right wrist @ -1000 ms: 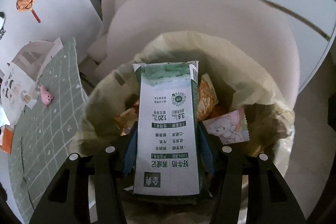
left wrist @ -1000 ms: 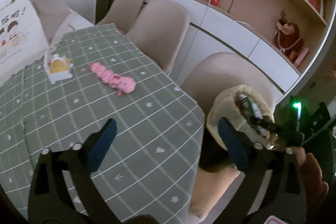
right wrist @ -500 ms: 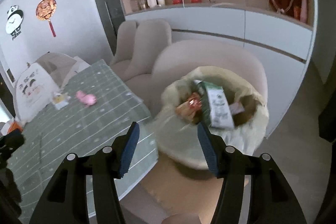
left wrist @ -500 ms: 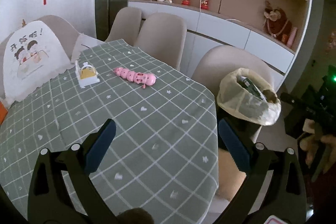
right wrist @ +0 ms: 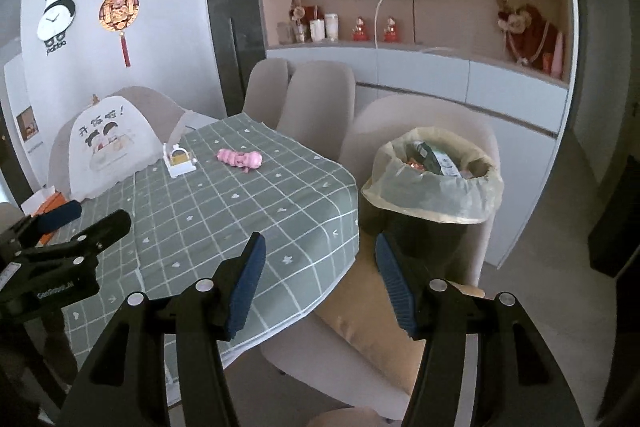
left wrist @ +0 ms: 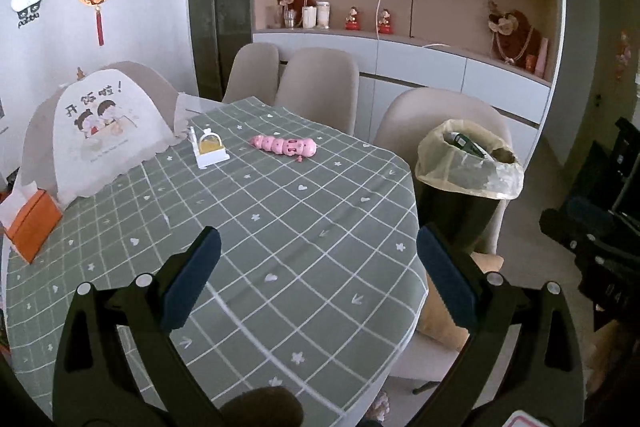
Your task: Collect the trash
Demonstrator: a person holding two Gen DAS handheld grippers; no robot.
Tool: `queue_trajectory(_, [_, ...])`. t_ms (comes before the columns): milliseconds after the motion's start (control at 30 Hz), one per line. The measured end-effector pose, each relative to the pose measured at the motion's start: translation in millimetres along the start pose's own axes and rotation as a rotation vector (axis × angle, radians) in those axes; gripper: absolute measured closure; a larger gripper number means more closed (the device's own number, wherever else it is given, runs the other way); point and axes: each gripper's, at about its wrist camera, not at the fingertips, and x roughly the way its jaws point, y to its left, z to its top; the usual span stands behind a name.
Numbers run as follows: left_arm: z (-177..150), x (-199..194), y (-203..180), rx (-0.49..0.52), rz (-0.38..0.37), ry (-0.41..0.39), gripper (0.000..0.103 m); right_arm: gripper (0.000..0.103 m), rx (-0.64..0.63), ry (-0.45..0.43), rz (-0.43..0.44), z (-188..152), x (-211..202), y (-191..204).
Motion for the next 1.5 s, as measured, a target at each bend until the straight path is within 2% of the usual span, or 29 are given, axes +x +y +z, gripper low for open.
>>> queue_trajectory(433, [-11,-35,15,-0.004,0.009,-0.040,0.009,0.049,-0.023,-0.039,-0.006,-14,-33,26])
queue_trajectory(1500, [-14,-41,12,-0.004,0.004,-0.044,0.009,0.049,0.010,-0.049,-0.009,-17,-41,21])
